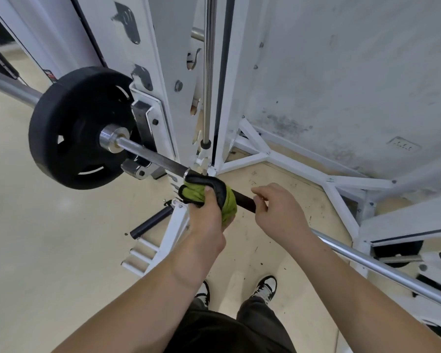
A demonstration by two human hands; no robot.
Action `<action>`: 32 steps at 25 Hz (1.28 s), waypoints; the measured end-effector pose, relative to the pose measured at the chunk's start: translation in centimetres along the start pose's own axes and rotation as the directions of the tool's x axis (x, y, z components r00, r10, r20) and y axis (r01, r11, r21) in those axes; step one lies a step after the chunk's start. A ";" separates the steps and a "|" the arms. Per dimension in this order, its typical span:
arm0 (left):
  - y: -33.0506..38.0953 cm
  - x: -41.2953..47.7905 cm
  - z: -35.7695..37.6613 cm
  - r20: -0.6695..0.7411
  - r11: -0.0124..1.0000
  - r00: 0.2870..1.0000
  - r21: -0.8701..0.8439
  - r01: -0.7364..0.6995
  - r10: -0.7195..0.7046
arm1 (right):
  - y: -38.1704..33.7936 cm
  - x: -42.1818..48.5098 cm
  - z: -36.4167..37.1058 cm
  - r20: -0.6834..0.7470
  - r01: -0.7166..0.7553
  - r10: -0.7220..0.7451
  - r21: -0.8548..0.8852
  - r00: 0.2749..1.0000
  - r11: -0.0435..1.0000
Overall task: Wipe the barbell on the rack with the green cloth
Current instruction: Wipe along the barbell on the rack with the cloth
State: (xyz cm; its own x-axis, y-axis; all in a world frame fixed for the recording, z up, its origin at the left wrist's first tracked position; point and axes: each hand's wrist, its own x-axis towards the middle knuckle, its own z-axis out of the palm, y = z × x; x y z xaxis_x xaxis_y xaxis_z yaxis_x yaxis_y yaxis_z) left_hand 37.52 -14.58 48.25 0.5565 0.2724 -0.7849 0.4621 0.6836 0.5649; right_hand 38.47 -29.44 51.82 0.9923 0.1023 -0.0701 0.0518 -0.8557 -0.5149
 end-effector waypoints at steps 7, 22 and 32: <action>-3.1 -1.7 0.2 0.136 0.955 0.989 0.296 0.020 -0.063 | 1.3 0.8 0.0 -0.040 -0.086 0.094 0.169 0.995 0.982; -3.6 -1.4 1.2 0.154 0.990 0.978 0.056 0.133 -0.140 | 5.1 0.7 -2.4 -0.070 -0.212 0.255 0.369 0.965 0.905; -1.9 -1.8 -1.7 0.149 0.985 0.982 0.146 0.096 -0.118 | 1.8 2.7 -0.4 -0.007 -0.122 0.130 0.313 0.991 0.942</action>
State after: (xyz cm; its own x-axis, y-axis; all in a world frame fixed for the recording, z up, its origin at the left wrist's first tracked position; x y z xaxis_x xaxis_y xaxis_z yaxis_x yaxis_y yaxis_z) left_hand 34.50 -15.22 48.23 0.5946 0.0858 -0.7995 0.6094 0.6006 0.5176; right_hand 41.33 -30.90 50.99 0.9913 -0.0132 -0.1309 -0.1070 -0.6600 -0.7436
